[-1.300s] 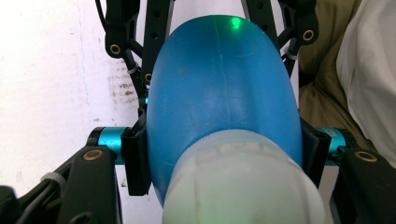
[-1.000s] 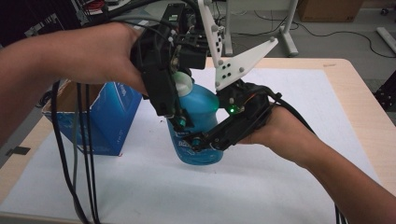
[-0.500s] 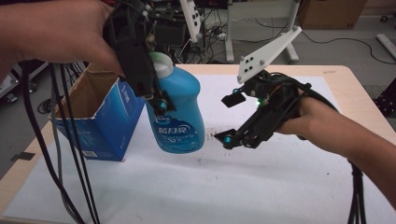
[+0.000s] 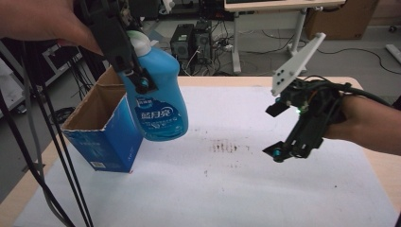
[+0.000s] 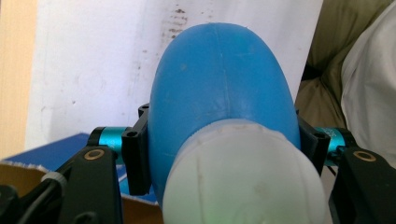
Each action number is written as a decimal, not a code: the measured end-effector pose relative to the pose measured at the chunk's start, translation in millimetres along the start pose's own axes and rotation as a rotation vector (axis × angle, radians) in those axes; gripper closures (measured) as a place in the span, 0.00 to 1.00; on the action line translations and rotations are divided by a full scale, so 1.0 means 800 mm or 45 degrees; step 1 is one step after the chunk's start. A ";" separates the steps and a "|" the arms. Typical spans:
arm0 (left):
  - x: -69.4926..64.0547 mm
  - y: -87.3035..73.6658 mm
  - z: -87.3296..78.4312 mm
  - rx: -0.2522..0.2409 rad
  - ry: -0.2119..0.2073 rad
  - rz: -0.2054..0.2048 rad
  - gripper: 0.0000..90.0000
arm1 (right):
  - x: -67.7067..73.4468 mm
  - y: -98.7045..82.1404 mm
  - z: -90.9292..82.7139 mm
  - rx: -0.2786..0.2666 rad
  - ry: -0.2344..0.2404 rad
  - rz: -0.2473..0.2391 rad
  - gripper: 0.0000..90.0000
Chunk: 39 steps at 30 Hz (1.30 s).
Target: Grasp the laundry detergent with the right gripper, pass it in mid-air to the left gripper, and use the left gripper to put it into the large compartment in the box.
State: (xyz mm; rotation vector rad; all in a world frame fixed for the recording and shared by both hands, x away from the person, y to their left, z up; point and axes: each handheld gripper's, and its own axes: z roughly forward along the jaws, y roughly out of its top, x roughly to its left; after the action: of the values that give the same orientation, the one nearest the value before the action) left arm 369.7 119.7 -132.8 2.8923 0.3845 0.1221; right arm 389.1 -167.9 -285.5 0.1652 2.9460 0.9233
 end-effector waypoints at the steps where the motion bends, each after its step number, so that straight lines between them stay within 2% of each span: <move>1: 0.002 -0.003 -0.003 -0.003 0.003 -0.015 0.42 | -0.002 -0.005 -0.006 0.038 0.032 0.002 0.01; 4: 0.007 -0.010 -0.013 0.003 0.012 -0.049 0.42 | -0.002 -0.011 -0.011 0.066 0.020 -0.016 0.01; 7: 0.010 -0.015 -0.020 -0.004 0.015 -0.075 0.42 | -0.002 -0.016 -0.018 0.121 -0.006 0.006 0.01; 11: 0.014 -0.023 -0.026 -0.006 0.010 -0.115 0.42 | -0.005 -0.021 -0.029 0.151 -0.032 0.041 0.01; 14: 0.016 -0.027 -0.029 -0.007 0.012 -0.140 0.42 | -0.007 -0.024 -0.036 0.148 -0.039 0.043 0.01; 16: 0.020 -0.037 -0.036 -0.013 0.017 -0.187 0.42 | -0.006 -0.026 -0.045 0.147 -0.049 0.039 0.01; 20: 0.026 -0.049 -0.045 -0.027 0.026 -0.235 0.42 | -0.006 -0.028 -0.055 0.131 -0.059 0.035 0.01; 31: 0.039 -0.097 -0.072 -0.067 0.091 -0.415 0.42 | -0.004 -0.033 -0.074 0.155 -0.053 0.038 0.01; 34: 0.041 -0.110 -0.077 -0.080 0.115 -0.454 0.42 | -0.004 -0.035 -0.076 0.155 -0.056 0.036 0.01; 39: 0.045 -0.126 -0.083 -0.089 0.139 -0.487 0.42 | -0.004 -0.036 -0.077 0.155 -0.065 0.039 0.01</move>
State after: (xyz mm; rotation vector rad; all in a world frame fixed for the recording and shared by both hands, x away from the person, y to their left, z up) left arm 371.7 237.7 -89.6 2.6917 0.9225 0.2234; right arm 385.0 -226.7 -251.0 0.2356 2.9611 0.7314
